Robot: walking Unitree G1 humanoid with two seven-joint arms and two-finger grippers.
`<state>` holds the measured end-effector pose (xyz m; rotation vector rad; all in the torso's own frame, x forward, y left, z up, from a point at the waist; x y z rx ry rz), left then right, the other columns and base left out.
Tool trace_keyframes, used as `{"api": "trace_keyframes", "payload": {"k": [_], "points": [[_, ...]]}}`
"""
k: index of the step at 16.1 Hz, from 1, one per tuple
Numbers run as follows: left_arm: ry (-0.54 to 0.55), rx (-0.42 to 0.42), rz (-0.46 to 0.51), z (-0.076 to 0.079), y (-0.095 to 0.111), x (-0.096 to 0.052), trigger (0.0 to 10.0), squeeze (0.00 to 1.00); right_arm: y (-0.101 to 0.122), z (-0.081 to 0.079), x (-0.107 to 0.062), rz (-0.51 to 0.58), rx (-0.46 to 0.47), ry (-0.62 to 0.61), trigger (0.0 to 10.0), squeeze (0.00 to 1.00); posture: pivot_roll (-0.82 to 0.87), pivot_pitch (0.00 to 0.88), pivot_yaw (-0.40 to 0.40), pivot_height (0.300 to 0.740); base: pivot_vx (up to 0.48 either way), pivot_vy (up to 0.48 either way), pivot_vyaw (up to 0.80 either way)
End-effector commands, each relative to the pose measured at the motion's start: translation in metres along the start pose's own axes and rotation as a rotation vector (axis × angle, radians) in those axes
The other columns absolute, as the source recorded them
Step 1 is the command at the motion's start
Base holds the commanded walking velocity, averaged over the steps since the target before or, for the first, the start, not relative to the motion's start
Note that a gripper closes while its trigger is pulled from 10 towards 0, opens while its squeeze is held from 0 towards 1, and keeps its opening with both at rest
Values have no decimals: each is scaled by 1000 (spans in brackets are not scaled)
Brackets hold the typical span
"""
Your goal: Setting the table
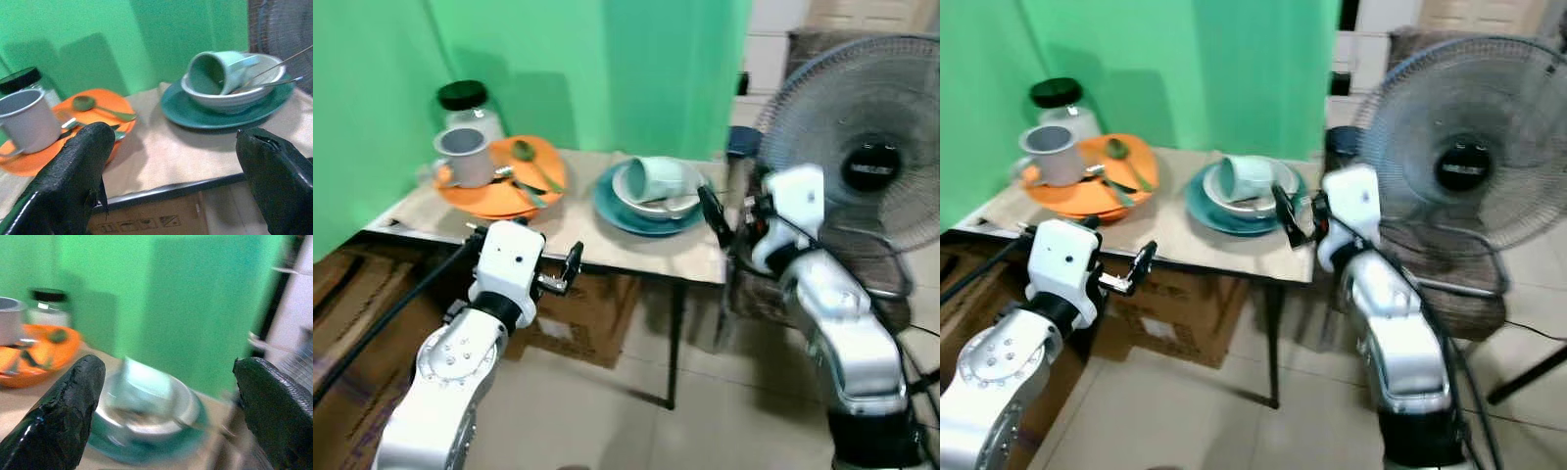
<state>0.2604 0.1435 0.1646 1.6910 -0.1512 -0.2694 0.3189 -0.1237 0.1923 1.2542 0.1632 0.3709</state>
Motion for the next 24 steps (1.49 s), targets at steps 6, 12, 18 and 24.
{"api": "trace_keyframes", "payload": {"k": [6, 12, 18, 24], "points": [[-1, 27, -12, -4, 2, -1, 10000, 537, 5, -9, 10, 23, -117, 147, 10000, 0, 110, 0, 42, 740, 296, 0, 91], [-32, 39, -8, -2, 6, 1, 10000, 588, -2, 2, 16, -18, -169, 118, 10000, 0, 110, 0, 45, 740, 301, 0, 165], [-205, 62, -7, 16, 9, 4, 10000, 373, -18, 15, 13, -138, -374, 234, 10000, 0, 90, 0, 50, 740, 147, 0, 0], [-496, 46, -42, 44, 9, -3, 10000, 0, -39, 36, 19, -300, -573, 341, 10000, 0, 67, 0, 46, 740, 0, 0, 0]]}}
Point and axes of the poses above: a point about 5 cm out from each wrist's last joint towards the gripper, its own x axis pointing out of the wrist towards the gripper, its own y axis along the axis of the wrist's last joint, z = x × y, the point moved 3 cm from there along x, pointing out of the wrist towards the gripper, and after that the axes turned 8 degrees about -x, right-handed, at the moved point
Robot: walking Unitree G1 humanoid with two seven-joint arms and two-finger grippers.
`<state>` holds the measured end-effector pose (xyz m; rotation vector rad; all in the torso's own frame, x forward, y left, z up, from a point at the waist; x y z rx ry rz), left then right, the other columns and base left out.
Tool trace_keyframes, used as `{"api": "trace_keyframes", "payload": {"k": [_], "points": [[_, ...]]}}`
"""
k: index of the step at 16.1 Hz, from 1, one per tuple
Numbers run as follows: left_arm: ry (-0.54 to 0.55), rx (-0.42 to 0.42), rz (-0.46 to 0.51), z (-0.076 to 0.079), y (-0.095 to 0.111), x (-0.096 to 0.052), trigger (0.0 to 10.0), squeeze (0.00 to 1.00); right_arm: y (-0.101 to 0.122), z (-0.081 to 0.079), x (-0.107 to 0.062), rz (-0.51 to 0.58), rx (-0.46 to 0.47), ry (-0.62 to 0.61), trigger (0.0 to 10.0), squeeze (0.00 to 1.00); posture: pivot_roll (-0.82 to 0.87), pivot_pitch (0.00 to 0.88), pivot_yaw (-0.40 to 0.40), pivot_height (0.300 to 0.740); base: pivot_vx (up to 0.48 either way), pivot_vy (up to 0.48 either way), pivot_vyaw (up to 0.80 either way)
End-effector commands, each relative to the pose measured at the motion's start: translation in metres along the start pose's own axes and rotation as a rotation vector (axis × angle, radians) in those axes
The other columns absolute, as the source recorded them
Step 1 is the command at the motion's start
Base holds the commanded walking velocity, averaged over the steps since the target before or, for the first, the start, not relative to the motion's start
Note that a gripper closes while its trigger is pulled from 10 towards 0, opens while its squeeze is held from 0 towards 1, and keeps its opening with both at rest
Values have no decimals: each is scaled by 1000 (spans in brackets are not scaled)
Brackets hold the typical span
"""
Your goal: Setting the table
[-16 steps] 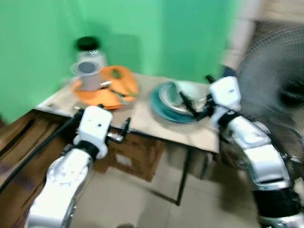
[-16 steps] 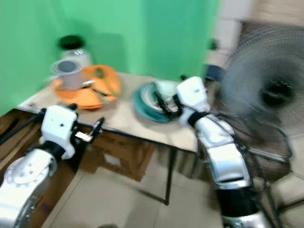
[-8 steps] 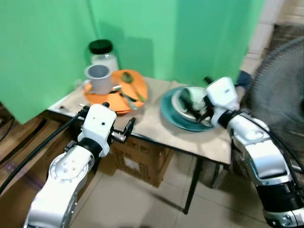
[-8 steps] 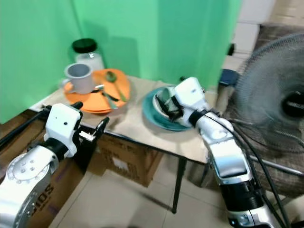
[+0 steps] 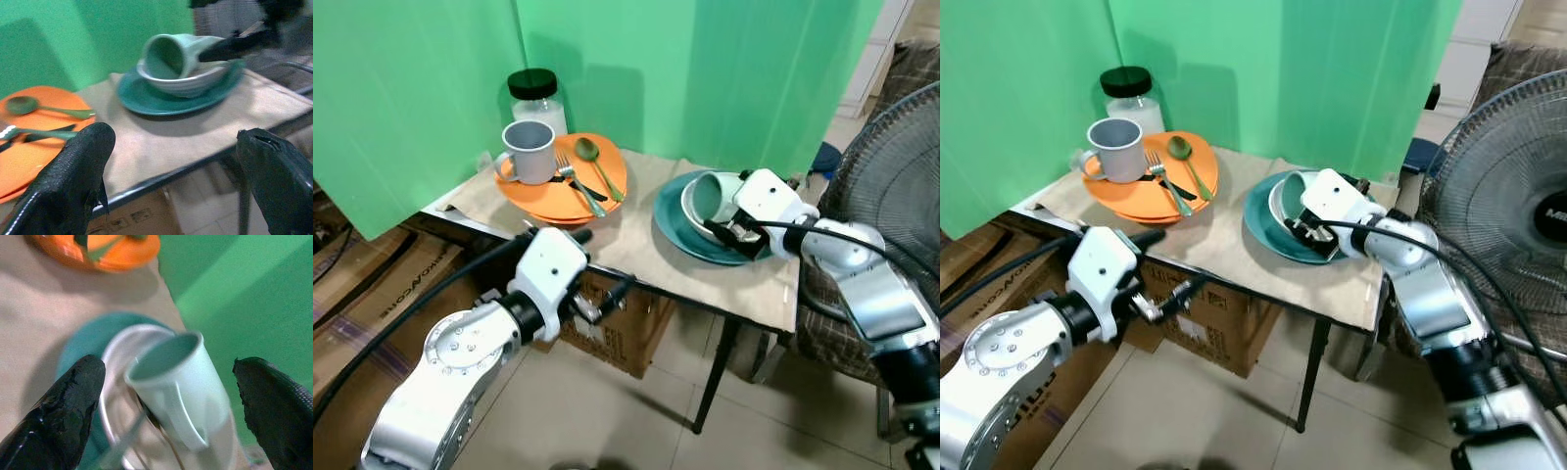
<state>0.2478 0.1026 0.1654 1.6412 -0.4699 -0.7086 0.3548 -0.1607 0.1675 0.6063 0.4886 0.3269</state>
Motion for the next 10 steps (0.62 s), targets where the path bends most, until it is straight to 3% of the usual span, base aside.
{"api": "trace_keyframes", "payload": {"k": [1, 3, 4, 6, 7, 8, 10], "points": [[-27, 14, 2, 3, 3, 0, 10000, 0, -2, 2, 2, -18, -35, -1, 10000, 0, 65, 0, 48, 740, 0, 0, 0], [-51, 16, -1, 4, 3, 1, 10000, 0, -8, 13, 11, -73, -57, -48, 10000, 0, 64, 0, 50, 740, 0, 0, 0], [-74, 16, -9, 7, 2, 0, 10000, 0, -11, 16, 17, -109, -103, -45, 9137, 0, 65, 0, 50, 740, 0, 0, 0], [-81, 16, -14, 8, 2, -1, 10000, 0, -13, 16, 23, -134, -146, -37, 4745, 0, 67, 0, 45, 740, 0, 0, 0], [-82, 17, -15, 8, 2, -1, 10000, 0, -13, 17, 25, -138, -156, -38, 4235, 0, 68, 0, 44, 740, 0, 0, 0], [-84, 17, -16, 9, 2, -2, 10000, 0, -14, 17, 30, -152, -192, -33, 2706, 0, 70, 0, 40, 740, 0, 0, 0], [-88, 17, -16, 10, 2, -3, 10000, 0, -15, 17, 32, -161, -214, -23, 1686, 0, 73, 0, 36, 740, 0, 0, 0]]}}
Point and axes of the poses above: a point about 5 cm out from each wrist's last joint towards the gripper, its own x axis pointing out of the wrist towards the gripper, its own y axis along the axis of the wrist's last joint, z = x × y, the point moved 3 cm from there along x, pointing out of the wrist towards the gripper, and after that the axes turned 8 degrees about -x, right-handed, at the moved point
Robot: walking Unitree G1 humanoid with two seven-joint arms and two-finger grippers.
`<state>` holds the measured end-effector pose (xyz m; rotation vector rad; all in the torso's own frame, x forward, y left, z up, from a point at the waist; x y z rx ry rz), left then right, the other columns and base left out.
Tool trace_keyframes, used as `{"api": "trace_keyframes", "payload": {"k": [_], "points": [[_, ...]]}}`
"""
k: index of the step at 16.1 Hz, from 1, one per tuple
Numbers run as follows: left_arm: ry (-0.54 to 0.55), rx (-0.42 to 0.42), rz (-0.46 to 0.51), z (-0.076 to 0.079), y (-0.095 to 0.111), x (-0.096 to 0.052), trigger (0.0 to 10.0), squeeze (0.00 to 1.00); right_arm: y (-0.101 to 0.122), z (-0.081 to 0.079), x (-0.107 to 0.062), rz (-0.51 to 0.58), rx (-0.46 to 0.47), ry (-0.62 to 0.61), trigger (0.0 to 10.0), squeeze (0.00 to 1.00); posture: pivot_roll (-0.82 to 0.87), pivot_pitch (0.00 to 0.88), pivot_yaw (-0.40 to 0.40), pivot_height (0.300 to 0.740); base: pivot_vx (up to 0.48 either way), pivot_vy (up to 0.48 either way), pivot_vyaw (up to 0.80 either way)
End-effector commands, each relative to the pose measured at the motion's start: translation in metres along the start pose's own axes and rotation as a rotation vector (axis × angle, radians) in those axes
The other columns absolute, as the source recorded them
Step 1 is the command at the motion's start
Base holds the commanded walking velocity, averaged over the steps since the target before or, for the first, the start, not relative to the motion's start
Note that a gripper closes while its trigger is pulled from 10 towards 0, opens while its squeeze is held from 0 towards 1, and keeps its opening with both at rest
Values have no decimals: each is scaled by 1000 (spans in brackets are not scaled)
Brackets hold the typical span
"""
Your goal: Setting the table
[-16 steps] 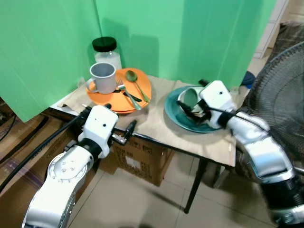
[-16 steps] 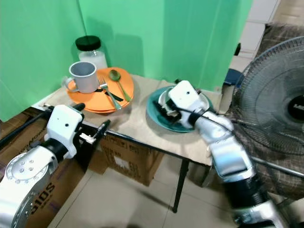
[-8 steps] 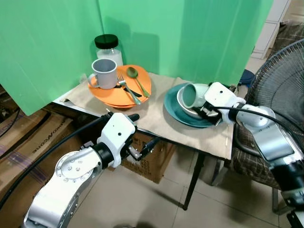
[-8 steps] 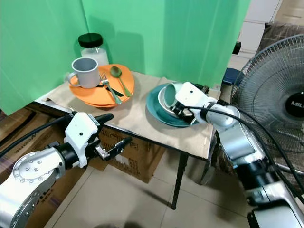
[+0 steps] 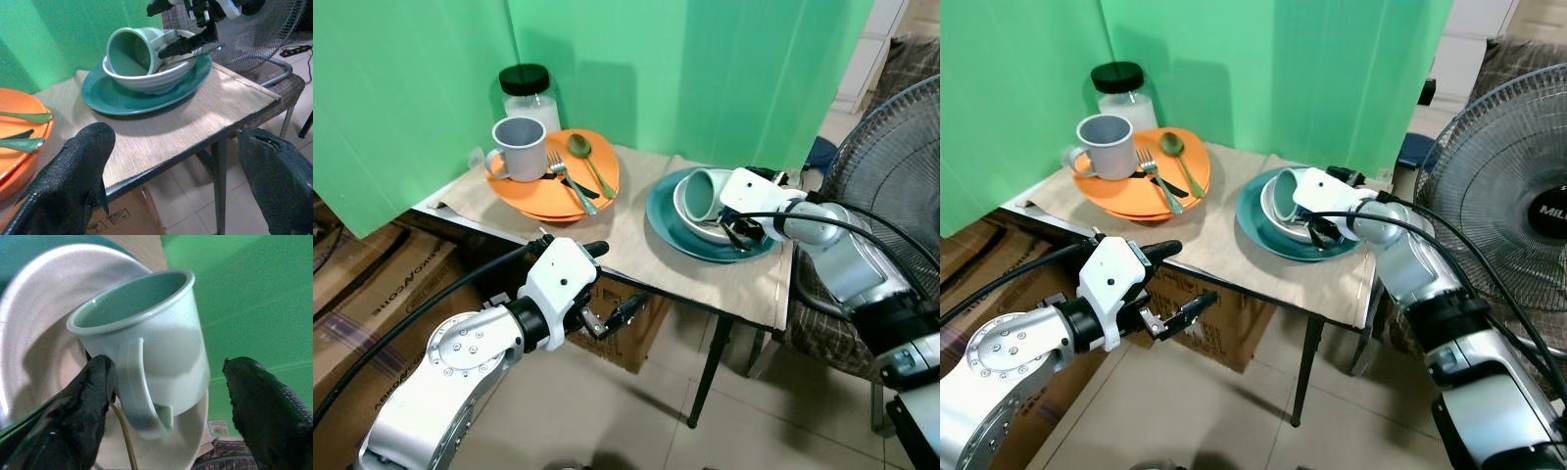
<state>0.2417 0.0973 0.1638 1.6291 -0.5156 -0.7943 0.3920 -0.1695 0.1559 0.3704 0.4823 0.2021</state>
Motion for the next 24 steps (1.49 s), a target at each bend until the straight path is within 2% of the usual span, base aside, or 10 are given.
{"api": "trace_keyframes", "payload": {"k": [1, 9, 14, 21, 22, 24], "points": [[-8, 10, 5, 2, 3, -3, 10000, 0, 1, 4, 2, -4, -25, -7, 0, 0, 75, 0, 34, 740, 0, 0, 0], [-41, 11, 4, 7, 4, -6, 10000, 0, -1, 5, 3, 1, -20, 21, 0, 0, 71, 0, 41, 740, 0, 0, 0], [-46, 12, 4, 7, 5, -5, 10000, 0, -1, -1, 4, 11, -10, 59, 0, 0, 71, 0, 42, 740, 0, 0, 0], [-35, 18, 5, 4, 6, -4, 10000, 0, 0, -2, 5, 11, -8, 69, 0, 0, 80, 0, 37, 740, 0, 0, 0], [-32, 22, 6, 3, 6, -4, 10000, 0, 1, -1, 5, 16, -5, 63, 0, 0, 81, 0, 39, 740, 0, 0, 0], [-16, 36, 14, -1, 8, -4, 10000, 0, 7, 13, 1, 49, 24, -5, 0, 0, 80, 0, 40, 740, 0, 0, 0]]}}
Point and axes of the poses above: a point about 5 cm out from each wrist's last joint towards the gripper, its own x axis pointing out of the wrist towards the gripper, its own y axis along the axis of the wrist's last joint, z = x × y, the point moved 3 cm from there along x, pointing out of the wrist towards the gripper, and after that the axes turned 8 degrees about -x, right-handed, at the moved point
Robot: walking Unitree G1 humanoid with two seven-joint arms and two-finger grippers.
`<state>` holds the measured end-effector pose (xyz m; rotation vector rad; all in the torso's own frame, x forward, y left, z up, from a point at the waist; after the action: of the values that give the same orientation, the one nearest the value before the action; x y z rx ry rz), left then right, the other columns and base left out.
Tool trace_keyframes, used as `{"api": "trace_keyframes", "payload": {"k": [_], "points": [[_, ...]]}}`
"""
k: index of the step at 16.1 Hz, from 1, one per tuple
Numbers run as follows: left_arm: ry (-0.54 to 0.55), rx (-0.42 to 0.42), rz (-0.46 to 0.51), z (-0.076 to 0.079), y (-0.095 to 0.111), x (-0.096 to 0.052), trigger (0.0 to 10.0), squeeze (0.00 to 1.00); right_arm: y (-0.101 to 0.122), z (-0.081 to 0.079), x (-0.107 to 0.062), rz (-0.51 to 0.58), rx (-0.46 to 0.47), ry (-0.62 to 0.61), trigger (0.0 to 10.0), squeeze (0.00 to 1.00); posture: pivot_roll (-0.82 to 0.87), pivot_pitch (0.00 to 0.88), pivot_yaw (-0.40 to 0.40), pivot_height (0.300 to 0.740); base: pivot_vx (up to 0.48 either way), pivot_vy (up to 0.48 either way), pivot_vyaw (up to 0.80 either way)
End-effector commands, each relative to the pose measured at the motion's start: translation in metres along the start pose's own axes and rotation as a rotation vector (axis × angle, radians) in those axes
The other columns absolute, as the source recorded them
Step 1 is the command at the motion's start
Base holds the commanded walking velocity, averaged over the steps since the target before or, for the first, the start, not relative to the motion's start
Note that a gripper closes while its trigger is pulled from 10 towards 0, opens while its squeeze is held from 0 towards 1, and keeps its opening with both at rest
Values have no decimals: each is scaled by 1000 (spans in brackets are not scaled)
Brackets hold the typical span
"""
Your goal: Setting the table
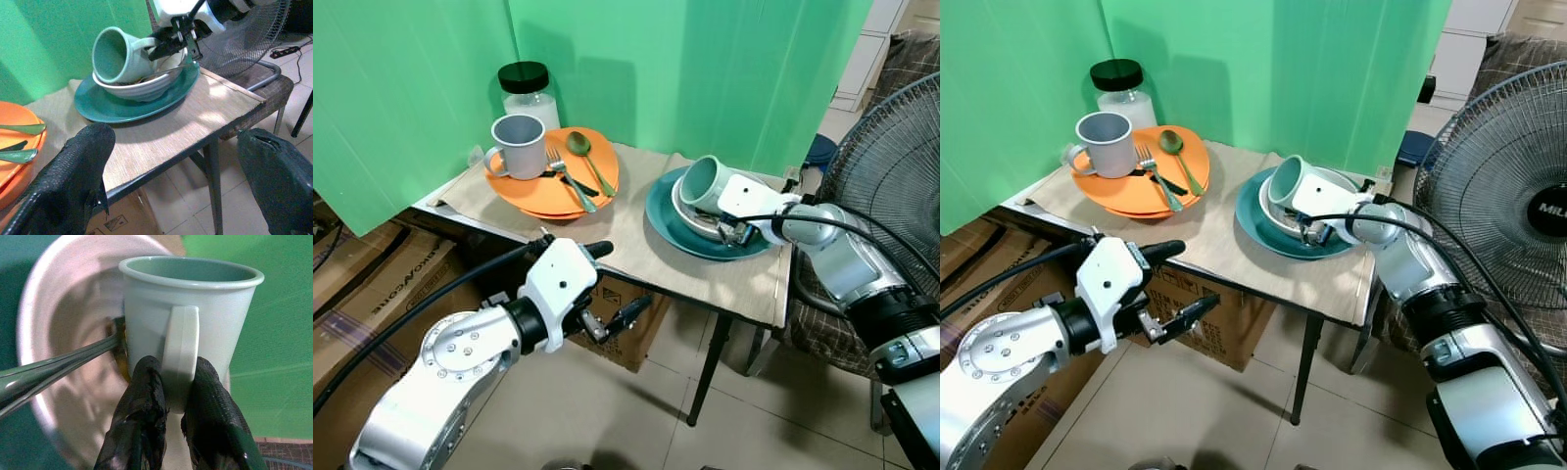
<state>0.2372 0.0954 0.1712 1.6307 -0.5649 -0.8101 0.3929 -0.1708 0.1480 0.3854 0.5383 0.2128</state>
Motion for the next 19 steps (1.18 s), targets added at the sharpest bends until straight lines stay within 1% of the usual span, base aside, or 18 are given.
{"api": "trace_keyframes", "payload": {"k": [1, 2, 4, 5, 6, 7, 8, 9, 10, 11, 12, 13, 14, 15, 16, 17, 19], "points": [[28, 16, 2, -6, 2, -1, 10000, 0, 14, 22, -6, 63, 26, -83, 0, 0, 80, 0, 40, 740, 0, 0, 0], [50, 17, 17, -8, 3, -1, 10000, 0, 18, 33, -16, 105, 79, -140, 0, 0, 79, 0, 38, 740, 0, 0, 0], [116, 27, 37, -17, 6, 1, 10000, 0, 19, 51, -45, 172, 189, -241, 0, 0, 83, 0, 37, 740, 0, 0, 0], [136, 29, 39, -20, 6, 1, 10000, 0, 18, 55, -54, 187, 216, -269, 0, 0, 77, 0, 38, 740, 0, 0, 0], [182, 30, 47, -25, 7, 1, 10000, 0, 15, 60, -72, 216, 278, -321, 0, 0, 71, 0, 40, 740, 0, 0, 0], [250, 16, 67, -32, 8, 2, 10000, 0, 12, 59, -90, 253, 381, -392, 0, 0, 65, 0, 41, 740, 0, 0, 0], [291, 3, 81, -36, 10, 2, 10000, 0, 10, 56, -100, 271, 447, -429, 3529, 0, 63, 0, 41, 740, 0, 0, 0], [471, -49, 161, -54, 19, -3, 10000, 0, 6, 44, -112, 264, 632, -491, 10000, 0, 50, 0, 38, 740, 0, 0, 0], [525, -72, 189, -59, 21, -5, 10000, 0, 4, 40, -117, 253, 691, -514, 10000, 0, 47, 0, 37, 740, 0, 0, 0], [595, -106, 214, -61, 22, -11, 10000, 0, -3, 30, -130, 214, 761, -599, 10000, 0, 25, 0, 41, 740, 0, 0, 0], [612, -131, 204, -58, 18, -12, 10000, 0, -8, 22, -138, 172, 792, -661, 10000, 0, 13, 0, 53, 740, 0, 0, 0], [596, -148, 167, -52, 12, -8, 10000, 0, -3, 17, -143, 175, 794, -695, 10000, 0, 7, 0, 58, 740, 0, 0, -800], [565, -137, 169, -46, 13, -5, 10000, 0, -2, 14, -145, 171, 810, -728, 10000, 0, 10, 0, 56, 740, 0, 0, -800], [516, -85, 196, -38, 18, -1, 10000, 0, -1, 7, -146, 135, 833, -767, 10000, 0, 12, 0, 56, 740, 0, 0, -800], [510, -62, 192, -36, 19, 0, 10000, 0, 0, 4, -146, 124, 827, -772, 10000, 0, 11, 0, 58, 740, 0, 0, -800], [532, -65, 192, -37, 19, 0, 10000, 0, 3, -2, -145, 83, 826, -781, 10000, 0, 7, 0, 62, 740, 0, 0, -800], [531, -82, 176, -33, 15, -1, 10000, 0, 4, -10, -141, 54, 816, -758, 10000, 0, 2, 0, 56, 740, 0, 0, -800]]}}
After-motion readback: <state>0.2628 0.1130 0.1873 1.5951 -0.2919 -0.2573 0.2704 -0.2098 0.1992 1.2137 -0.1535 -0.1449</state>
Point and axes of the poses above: a point about 5 cm out from each wrist's last joint towards the gripper, its own x axis pointing out of the wrist towards the gripper, its own y axis along the axis of the wrist's last joint, z = x × y, the point moved 3 cm from there along x, pointing out of the wrist towards the gripper, and after that the axes turned 8 degrees about -x, right-handed, at the moved point
